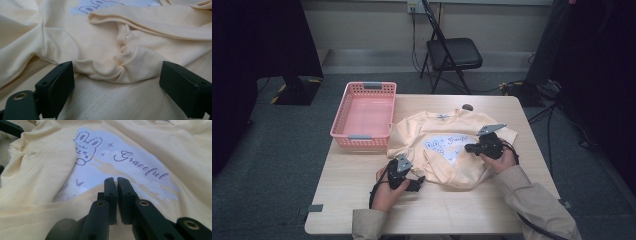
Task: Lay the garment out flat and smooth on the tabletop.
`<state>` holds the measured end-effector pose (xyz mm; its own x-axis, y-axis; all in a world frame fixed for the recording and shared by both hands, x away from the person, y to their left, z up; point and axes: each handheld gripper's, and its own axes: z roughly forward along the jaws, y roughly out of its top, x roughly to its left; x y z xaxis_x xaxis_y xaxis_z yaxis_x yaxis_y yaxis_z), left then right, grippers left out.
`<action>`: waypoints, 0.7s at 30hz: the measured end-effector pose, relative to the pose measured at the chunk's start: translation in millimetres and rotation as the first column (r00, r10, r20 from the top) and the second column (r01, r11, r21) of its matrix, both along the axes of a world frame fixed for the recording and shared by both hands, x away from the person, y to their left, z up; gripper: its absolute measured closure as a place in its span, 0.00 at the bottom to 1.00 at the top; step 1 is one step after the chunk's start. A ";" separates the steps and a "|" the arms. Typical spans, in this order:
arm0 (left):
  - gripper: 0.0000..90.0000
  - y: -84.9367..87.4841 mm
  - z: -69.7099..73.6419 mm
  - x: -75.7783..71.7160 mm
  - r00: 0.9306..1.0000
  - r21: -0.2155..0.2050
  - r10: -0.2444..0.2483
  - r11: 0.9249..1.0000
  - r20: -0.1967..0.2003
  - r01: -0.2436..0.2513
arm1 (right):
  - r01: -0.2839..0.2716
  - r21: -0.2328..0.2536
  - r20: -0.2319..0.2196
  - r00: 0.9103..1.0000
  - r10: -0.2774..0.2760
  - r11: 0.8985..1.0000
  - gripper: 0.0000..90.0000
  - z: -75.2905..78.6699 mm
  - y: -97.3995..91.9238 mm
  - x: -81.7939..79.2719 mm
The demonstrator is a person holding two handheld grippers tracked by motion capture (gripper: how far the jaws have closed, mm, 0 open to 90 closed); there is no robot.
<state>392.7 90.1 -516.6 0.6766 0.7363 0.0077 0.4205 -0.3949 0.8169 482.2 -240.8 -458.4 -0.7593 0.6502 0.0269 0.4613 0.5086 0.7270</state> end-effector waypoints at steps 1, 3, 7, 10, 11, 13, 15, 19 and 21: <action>0.13 0.0 0.0 0.0 1.000 0.000 0.000 1.000 0.000 0.000 | 0.000 0.004 0.003 1.000 0.000 1.000 0.96 2.0 -1.4 -1.7; 0.13 0.0 0.0 0.0 1.000 0.000 0.000 1.000 0.000 0.000 | 0.002 0.013 0.008 1.000 -0.002 1.000 0.96 6.7 -4.8 -5.6; 0.13 0.0 0.0 -0.1 1.000 0.001 -0.002 1.000 0.000 0.002 | -0.006 0.025 0.017 1.000 0.006 1.000 0.97 13.3 -13.2 -13.9; 0.13 0.1 0.1 -0.1 1.000 0.001 -0.002 1.000 0.000 0.002 | 0.004 0.043 0.017 1.000 -0.004 0.999 0.98 16.3 -21.3 -18.9; 0.13 0.0 0.1 -0.1 1.000 0.001 -0.002 1.000 0.000 0.002 | 0.006 0.056 0.014 1.000 -0.006 0.998 0.98 17.2 -24.3 -20.2; 0.13 0.0 0.0 -0.1 1.000 0.001 -0.002 1.000 0.000 0.002 | 0.008 0.054 0.009 1.000 -0.008 0.999 0.99 18.4 -28.4 -23.0; 0.13 0.0 0.0 -0.1 1.000 0.000 -0.002 1.000 0.000 0.002 | 0.003 0.044 0.006 1.000 -0.003 0.999 0.99 19.5 -31.8 -25.4; 0.13 0.0 0.0 -0.2 1.000 0.000 -0.002 1.000 0.000 0.002 | 0.008 0.071 0.010 1.000 -0.009 0.997 0.99 24.4 -40.2 -32.1; 0.13 0.0 0.0 -0.2 1.000 0.000 -0.002 1.000 0.000 0.002 | 0.010 0.080 0.013 1.000 -0.011 0.997 0.99 26.1 -45.3 -36.5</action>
